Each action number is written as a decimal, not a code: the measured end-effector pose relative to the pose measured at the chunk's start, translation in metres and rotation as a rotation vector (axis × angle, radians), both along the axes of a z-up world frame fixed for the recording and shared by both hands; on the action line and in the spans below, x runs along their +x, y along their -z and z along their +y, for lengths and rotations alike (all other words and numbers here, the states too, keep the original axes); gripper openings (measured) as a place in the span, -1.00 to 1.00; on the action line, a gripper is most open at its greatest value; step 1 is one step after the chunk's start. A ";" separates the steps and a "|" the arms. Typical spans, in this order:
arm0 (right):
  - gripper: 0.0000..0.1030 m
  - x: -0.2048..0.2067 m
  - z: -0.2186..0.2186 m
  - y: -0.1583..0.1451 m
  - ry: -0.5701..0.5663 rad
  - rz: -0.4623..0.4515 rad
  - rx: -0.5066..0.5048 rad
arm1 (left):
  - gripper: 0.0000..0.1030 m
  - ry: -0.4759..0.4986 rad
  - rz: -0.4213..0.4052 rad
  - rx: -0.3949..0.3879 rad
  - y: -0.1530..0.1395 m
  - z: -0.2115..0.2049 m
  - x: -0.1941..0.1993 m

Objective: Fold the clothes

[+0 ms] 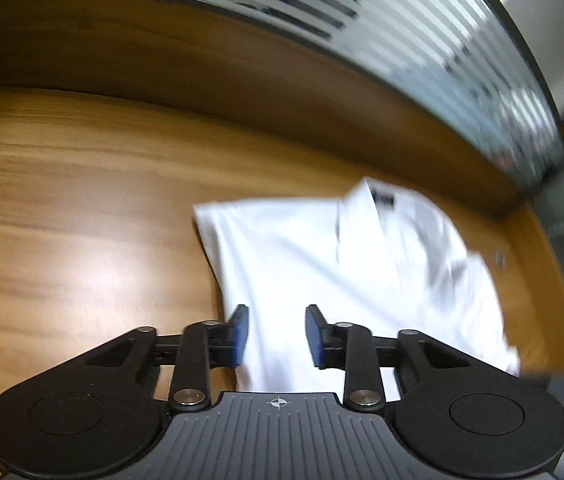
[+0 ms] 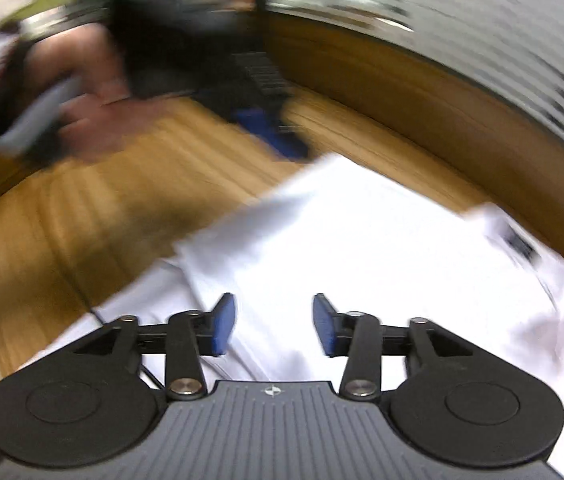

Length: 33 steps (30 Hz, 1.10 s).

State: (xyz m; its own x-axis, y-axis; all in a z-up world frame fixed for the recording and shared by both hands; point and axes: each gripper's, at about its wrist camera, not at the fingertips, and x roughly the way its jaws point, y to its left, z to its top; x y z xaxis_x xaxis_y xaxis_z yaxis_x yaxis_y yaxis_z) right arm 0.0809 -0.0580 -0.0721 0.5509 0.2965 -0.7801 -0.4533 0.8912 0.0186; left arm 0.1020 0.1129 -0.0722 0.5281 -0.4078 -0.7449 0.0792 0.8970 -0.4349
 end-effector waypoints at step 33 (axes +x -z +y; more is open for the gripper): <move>-0.86 -0.100 -0.313 0.063 0.976 0.186 0.438 | -0.06 -0.055 -0.053 0.156 0.004 -0.043 -0.111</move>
